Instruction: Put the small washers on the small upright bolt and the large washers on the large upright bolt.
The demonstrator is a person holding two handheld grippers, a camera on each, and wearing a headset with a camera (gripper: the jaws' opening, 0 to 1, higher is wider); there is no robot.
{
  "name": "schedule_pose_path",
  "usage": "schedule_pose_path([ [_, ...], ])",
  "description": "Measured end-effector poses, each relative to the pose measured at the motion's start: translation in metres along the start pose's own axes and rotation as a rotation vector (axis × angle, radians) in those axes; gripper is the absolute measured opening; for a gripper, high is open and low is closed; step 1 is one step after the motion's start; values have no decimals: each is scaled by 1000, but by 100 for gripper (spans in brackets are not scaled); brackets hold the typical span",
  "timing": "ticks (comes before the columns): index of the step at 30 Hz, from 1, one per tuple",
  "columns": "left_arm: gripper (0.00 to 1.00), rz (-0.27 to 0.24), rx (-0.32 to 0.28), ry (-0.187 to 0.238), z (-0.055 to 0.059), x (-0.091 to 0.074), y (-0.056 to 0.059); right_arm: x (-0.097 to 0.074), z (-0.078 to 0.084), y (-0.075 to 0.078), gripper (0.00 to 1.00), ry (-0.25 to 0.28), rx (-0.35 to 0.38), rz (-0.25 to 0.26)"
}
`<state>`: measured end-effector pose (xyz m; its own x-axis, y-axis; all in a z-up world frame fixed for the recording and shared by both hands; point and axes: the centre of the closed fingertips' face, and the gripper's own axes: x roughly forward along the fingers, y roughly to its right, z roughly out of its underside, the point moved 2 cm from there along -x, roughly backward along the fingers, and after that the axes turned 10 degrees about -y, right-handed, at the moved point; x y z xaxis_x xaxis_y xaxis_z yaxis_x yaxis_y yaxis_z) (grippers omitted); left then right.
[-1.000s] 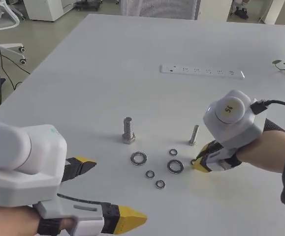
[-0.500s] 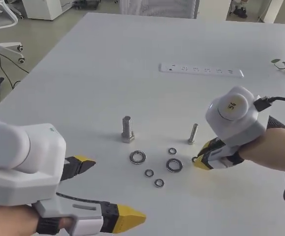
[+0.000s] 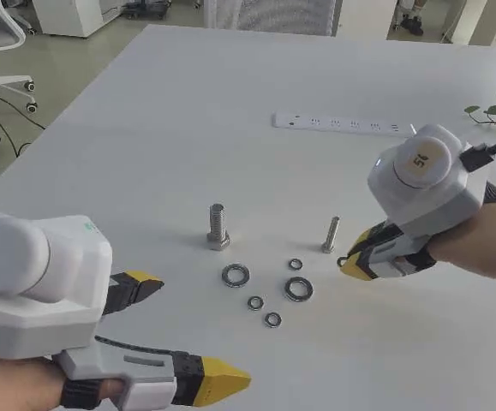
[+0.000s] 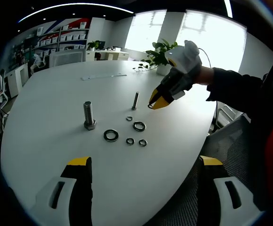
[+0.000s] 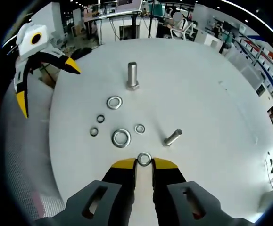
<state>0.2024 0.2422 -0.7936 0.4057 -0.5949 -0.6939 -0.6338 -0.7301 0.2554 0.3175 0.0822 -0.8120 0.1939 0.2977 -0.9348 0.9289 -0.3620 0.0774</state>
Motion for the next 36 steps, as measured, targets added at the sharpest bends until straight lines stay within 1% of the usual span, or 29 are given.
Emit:
schedule_pose_path([
  [8, 92, 1, 2, 4, -1, 0, 0, -15, -8, 9, 14, 17, -15, 36],
  [11, 92, 0, 3, 3, -1, 0, 0, -19, -11, 11, 14, 22, -19, 41],
  [21, 92, 1, 2, 4, -1, 0, -2, -28, -26, 26, 13, 37, -37, 74],
  [26, 92, 0, 0, 5, -1, 0, -2, -29, -35, 37, 13, 50, -39, 86],
  [36, 91, -2, -3, 2, -1, 1, -3, -19, -39, 46, 13, 35, -44, 82],
])
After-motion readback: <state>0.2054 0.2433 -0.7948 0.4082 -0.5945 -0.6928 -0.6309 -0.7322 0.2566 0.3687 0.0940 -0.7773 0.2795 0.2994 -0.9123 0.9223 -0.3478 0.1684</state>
